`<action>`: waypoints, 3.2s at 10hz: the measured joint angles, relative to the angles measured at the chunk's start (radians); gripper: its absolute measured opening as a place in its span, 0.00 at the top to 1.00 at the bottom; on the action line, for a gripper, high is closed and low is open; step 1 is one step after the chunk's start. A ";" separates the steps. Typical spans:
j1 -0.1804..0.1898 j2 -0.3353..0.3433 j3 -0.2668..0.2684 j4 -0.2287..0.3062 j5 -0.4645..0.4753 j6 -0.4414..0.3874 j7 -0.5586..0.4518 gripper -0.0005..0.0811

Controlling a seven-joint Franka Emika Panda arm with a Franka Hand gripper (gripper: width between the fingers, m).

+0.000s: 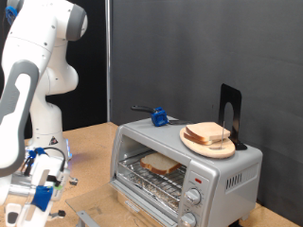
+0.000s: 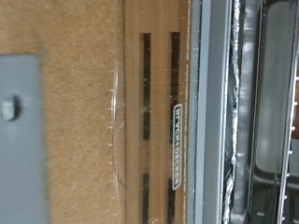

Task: Make a piece of toast with the oven

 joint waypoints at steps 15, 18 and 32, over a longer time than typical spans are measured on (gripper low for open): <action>0.065 -0.330 0.022 -0.135 -0.077 -0.148 0.039 0.00; 0.130 -0.454 0.069 -0.192 -0.047 -0.039 0.097 0.00; 0.098 -0.573 0.071 -0.265 -0.003 0.008 0.211 0.00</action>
